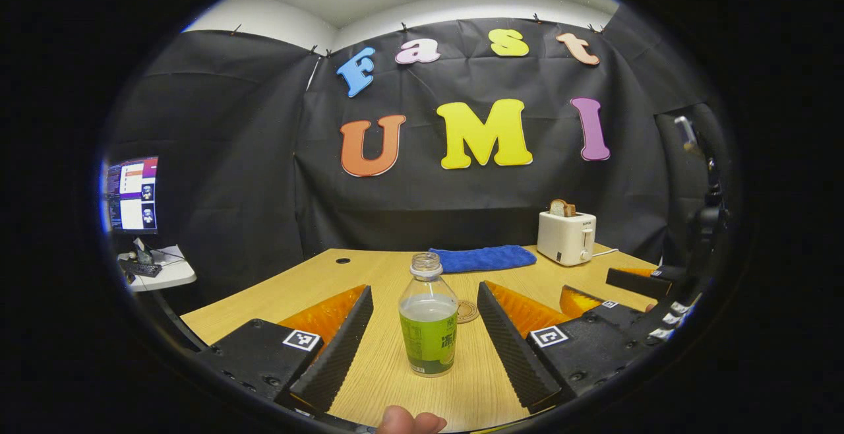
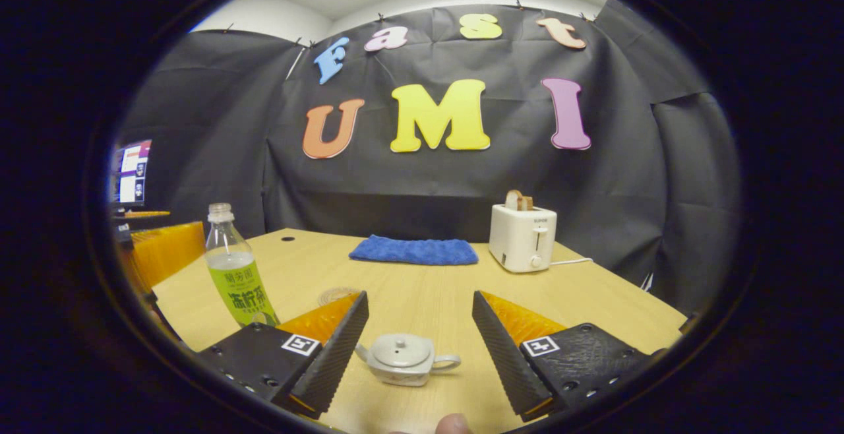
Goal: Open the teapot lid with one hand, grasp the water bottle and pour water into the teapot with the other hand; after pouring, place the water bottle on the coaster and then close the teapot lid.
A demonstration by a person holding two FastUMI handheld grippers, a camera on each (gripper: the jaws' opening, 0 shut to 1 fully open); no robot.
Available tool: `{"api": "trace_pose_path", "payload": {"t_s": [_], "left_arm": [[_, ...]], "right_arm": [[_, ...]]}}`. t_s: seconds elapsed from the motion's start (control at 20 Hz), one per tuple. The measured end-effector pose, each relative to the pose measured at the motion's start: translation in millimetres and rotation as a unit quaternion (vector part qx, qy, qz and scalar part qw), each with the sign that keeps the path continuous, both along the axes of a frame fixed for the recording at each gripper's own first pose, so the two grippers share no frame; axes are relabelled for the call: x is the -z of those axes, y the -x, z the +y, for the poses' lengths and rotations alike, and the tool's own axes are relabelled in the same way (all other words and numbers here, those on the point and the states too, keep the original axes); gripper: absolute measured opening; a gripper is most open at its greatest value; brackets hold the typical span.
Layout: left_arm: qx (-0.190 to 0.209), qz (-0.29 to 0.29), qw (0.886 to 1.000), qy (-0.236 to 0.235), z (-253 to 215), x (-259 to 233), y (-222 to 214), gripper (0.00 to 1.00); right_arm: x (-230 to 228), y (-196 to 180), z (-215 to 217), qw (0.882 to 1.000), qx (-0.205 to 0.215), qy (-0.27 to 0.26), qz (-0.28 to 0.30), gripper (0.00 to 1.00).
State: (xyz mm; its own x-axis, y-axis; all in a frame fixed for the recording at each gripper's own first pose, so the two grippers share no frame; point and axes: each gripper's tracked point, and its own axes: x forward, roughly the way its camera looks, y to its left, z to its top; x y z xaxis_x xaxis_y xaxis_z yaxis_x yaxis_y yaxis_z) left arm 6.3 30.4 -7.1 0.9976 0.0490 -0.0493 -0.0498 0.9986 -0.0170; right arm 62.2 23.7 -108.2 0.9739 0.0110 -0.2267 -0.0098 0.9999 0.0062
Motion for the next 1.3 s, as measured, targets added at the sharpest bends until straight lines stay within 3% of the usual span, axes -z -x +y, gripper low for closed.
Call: {"api": "trace_pose_path", "payload": {"t_s": [0.2,0.25,0.5,0.55,0.6,0.7,1.0,1.3], "left_arm": [[-0.007,-0.001,1.000,0.003,8.7,-2.6,-1.6,0.99],[-0.008,0.000,1.000,0.003,10.3,-2.2,-1.8,0.99],[-0.010,0.004,1.000,0.006,14.8,1.0,-1.8,0.99],[-0.011,0.004,1.000,0.006,15.7,1.9,-1.4,0.99],[-0.012,0.005,1.000,0.005,16.8,2.3,-3.3,0.99],[-0.014,0.008,1.000,0.004,17.6,5.5,-4.9,0.99],[-0.007,0.020,1.000,0.005,14.5,15.8,-4.8,0.99],[-0.002,0.032,0.999,0.014,22.5,26.7,-5.2,0.99]], "right_arm": [[21.5,-8.1,5.4,1.000,-0.002,-0.001,0.023,0.95],[24.8,-7.7,5.5,1.000,-0.003,-0.001,0.028,0.91],[36.8,-15.4,13.5,0.999,-0.010,0.004,0.042,0.60],[39.2,-17.3,15.0,0.999,-0.011,0.003,0.046,0.50],[40.6,-17.7,15.7,0.999,-0.012,0.003,0.049,0.32],[42.9,-19.1,14.8,0.999,-0.012,0.002,0.051,0.26],[45.2,-19.0,17.9,0.998,-0.023,0.030,0.051,0.21],[47.7,-18.9,19.7,0.998,-0.027,0.033,0.048,0.27]]}}
